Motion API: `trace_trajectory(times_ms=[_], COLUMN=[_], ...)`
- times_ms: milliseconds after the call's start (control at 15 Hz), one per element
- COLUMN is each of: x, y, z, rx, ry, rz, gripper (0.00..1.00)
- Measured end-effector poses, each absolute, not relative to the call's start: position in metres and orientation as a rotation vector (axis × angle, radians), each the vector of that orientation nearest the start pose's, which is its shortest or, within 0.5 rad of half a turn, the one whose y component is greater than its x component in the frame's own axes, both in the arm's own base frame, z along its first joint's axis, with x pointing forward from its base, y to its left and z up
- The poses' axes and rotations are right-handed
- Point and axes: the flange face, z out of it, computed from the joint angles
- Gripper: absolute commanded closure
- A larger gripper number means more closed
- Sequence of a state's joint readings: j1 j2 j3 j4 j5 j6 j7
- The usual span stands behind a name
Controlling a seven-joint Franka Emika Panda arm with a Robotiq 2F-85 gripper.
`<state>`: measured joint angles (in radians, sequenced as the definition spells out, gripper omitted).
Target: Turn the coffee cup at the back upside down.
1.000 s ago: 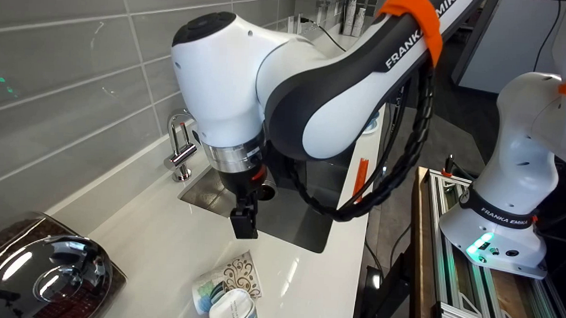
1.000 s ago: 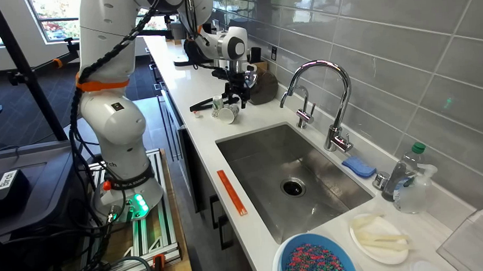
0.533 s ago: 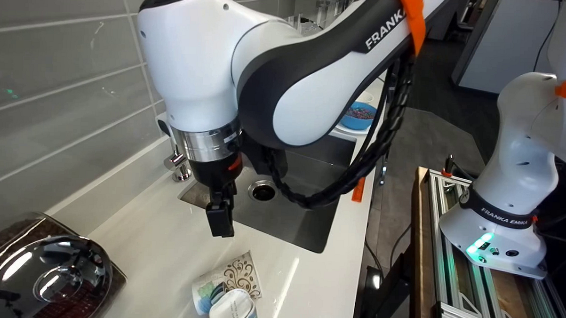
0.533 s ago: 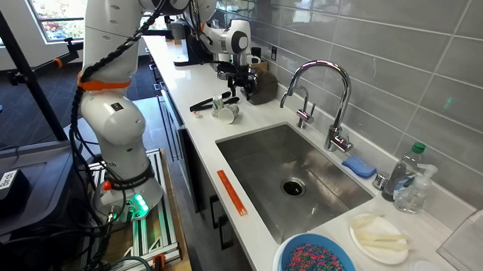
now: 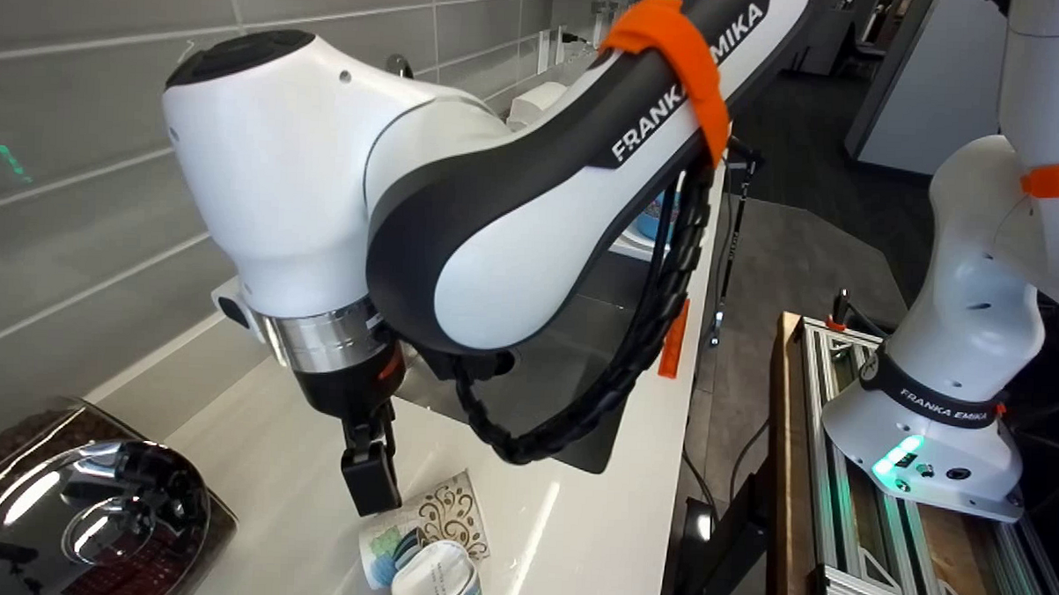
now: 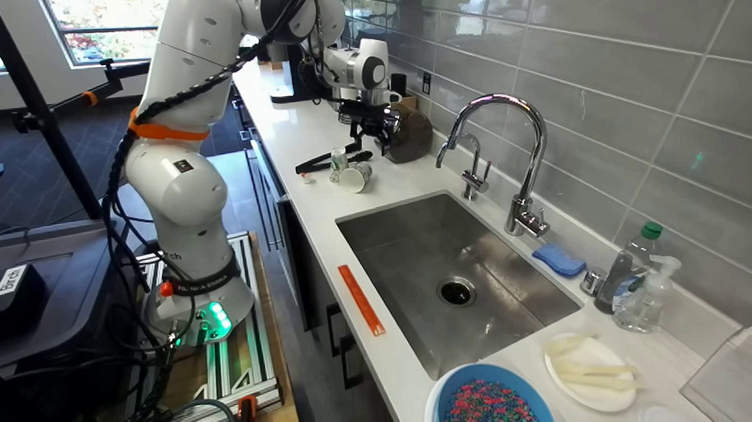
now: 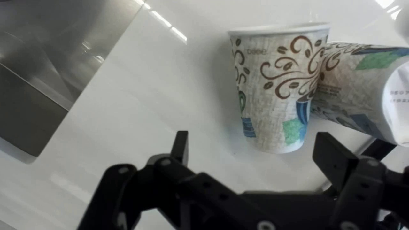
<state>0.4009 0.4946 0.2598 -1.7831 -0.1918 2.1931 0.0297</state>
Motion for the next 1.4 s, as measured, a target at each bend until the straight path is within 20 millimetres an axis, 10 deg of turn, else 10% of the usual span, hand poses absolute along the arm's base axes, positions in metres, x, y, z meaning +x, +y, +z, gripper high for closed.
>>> trace_trajectory(times_ms=[1400], x=[0.523], y=[0.405], z=[0.234], rx=[-2.92], ry=[-1.217], rz=[0.162], gripper=[0.0])
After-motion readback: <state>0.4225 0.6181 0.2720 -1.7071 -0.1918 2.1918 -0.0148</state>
